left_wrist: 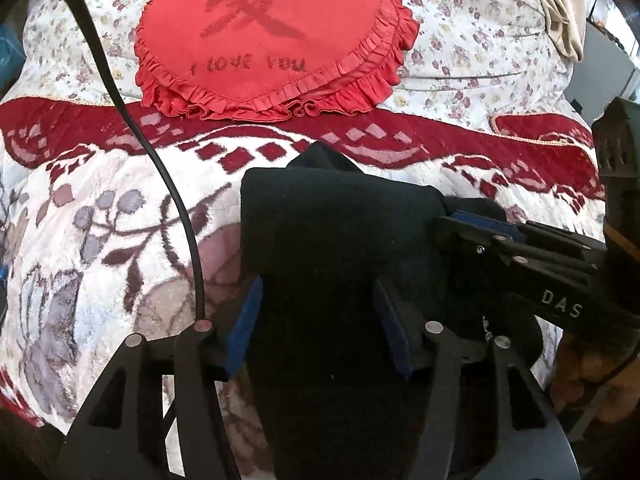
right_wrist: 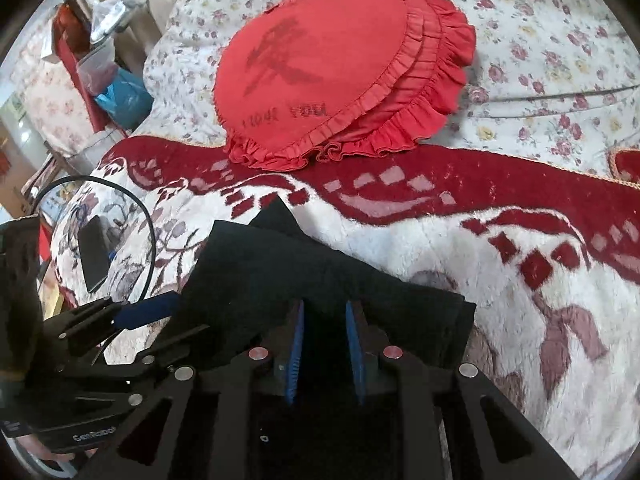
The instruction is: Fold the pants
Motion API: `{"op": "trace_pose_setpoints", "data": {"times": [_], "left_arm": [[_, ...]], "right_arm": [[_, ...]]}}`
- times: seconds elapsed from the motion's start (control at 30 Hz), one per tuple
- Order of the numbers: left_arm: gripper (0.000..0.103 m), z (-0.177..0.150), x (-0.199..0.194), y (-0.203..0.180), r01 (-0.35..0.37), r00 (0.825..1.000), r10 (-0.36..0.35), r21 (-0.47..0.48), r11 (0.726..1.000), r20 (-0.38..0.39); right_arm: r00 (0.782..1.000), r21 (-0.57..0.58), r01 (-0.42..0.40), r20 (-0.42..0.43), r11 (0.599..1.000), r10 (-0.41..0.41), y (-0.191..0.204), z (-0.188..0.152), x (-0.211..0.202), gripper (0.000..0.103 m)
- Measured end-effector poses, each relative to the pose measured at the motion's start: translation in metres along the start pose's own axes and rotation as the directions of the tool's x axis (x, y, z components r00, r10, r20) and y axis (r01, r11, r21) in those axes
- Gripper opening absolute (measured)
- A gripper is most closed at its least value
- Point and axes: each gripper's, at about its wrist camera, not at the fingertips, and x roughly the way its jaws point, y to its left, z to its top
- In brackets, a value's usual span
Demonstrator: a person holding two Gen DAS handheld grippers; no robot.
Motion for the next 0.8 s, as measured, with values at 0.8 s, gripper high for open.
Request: {"op": "trace_pose_setpoints", "data": {"times": [0.8], "left_arm": [[0.059,-0.042,-0.031,-0.015,-0.059,0.998,0.060,-0.038,0.998,0.014]], "right_arm": [[0.998,-0.085,0.038,-0.052,0.996,-0.042,0.026,-0.081,-0.044,0.023]]}}
